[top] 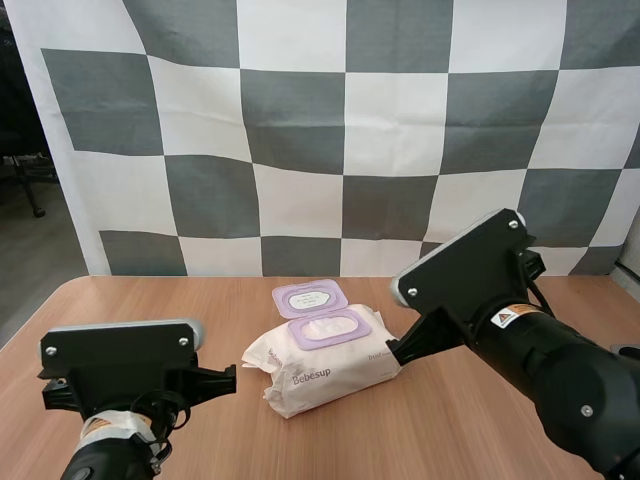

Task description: Open the wet wipes lid

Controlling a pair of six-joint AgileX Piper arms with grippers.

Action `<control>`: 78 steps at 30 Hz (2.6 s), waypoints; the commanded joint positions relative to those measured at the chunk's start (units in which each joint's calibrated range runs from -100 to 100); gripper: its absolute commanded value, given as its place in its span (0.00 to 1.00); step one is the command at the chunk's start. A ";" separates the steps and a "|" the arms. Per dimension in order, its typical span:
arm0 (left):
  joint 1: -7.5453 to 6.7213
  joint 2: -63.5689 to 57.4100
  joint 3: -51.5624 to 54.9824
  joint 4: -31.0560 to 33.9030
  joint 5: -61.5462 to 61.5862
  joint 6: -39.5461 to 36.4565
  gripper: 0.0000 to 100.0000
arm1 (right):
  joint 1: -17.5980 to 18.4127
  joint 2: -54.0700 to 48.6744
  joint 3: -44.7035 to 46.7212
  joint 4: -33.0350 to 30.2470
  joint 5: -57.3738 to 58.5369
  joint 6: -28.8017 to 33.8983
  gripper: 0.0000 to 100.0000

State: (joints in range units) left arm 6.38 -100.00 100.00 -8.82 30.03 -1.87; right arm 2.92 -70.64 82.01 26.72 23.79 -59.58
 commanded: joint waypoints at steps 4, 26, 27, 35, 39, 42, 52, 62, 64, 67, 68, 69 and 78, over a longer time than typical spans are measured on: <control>-5.73 0.00 0.00 0.81 0.06 -0.27 0.65 | 0.00 0.04 1.56 5.97 1.27 -0.02 0.00; -7.74 0.00 0.00 0.07 -0.13 -0.54 0.00 | 0.00 -0.07 14.99 8.69 -21.80 -0.02 0.00; -7.74 0.00 0.00 0.07 -0.13 -0.54 0.00 | 0.00 -0.07 14.99 8.69 -21.80 -0.02 0.00; -7.74 0.00 0.00 0.07 -0.13 -0.54 0.00 | 0.00 -3.73 14.99 19.63 -21.81 3.38 0.00; -7.74 0.00 0.00 0.07 -0.13 -0.76 0.00 | 0.00 -5.46 14.99 19.63 -22.46 3.38 0.00; -7.74 0.00 0.00 -0.04 0.04 -1.00 0.00 | 0.00 -6.37 15.44 19.63 -23.79 3.38 0.00; -7.74 0.00 0.00 -0.15 0.04 -1.83 0.00 | 0.00 -14.57 17.99 18.41 -31.10 3.27 0.00; -7.65 0.00 0.00 -0.15 0.04 -1.83 0.00 | 0.00 -19.97 17.99 11.79 -29.71 0.89 0.00; -7.65 0.00 0.00 -0.28 0.04 -2.05 0.00 | 0.00 -19.97 17.99 11.93 -29.03 0.89 0.00; -7.65 0.00 0.00 -0.28 0.04 -2.17 0.00 | 0.00 -19.97 17.99 13.43 -29.03 1.08 0.00; -7.65 0.00 0.00 -0.28 0.04 -2.17 0.00 | 0.00 -19.97 17.99 14.65 -29.03 1.08 0.00; -7.65 0.00 0.00 -0.28 0.04 -2.17 0.00 | 0.00 -19.97 17.99 15.58 -28.85 1.08 0.00; -7.65 0.00 0.00 2.06 0.04 -4.23 0.00 | 0.00 -19.97 17.99 14.05 -18.16 1.08 0.00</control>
State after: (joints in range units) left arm -1.28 -100.00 100.00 -8.51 30.02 -4.31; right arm 2.92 -90.54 100.00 41.09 4.73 -58.49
